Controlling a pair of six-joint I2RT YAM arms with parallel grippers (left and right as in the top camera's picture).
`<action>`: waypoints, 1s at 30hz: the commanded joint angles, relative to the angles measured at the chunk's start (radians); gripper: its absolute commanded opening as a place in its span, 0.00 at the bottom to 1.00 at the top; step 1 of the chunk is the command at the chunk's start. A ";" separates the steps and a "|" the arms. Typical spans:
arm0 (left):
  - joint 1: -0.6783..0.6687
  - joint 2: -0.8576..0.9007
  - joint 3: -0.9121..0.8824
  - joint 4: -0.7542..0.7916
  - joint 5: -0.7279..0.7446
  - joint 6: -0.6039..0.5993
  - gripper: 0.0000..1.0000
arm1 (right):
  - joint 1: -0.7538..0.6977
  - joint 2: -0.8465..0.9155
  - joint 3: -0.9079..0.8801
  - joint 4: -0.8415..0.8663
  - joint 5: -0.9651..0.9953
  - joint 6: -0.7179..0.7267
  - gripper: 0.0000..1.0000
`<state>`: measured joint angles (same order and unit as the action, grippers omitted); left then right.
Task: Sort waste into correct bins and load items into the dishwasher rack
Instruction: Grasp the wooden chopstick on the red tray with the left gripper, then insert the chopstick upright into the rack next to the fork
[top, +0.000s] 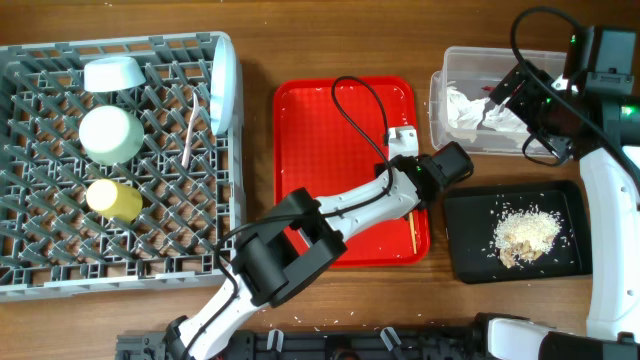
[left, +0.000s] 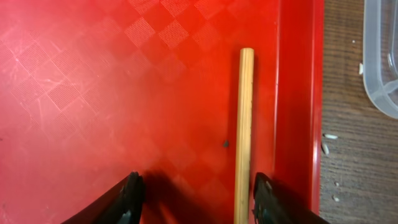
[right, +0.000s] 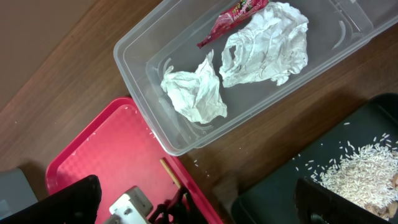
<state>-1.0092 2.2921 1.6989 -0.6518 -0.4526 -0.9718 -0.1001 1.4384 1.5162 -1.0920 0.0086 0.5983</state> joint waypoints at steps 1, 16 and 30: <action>-0.003 0.058 0.001 -0.009 -0.010 -0.013 0.50 | -0.001 0.005 0.013 0.004 0.016 0.006 1.00; -0.003 0.036 0.001 -0.127 -0.021 -0.001 0.08 | -0.001 0.005 0.014 0.003 0.016 0.006 1.00; 0.150 -0.446 0.001 -0.332 -0.010 0.359 0.04 | -0.001 0.005 0.013 0.004 0.016 0.006 1.00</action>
<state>-0.9371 1.9766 1.7004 -0.9325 -0.4511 -0.8589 -0.1001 1.4384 1.5162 -1.0920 0.0086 0.5983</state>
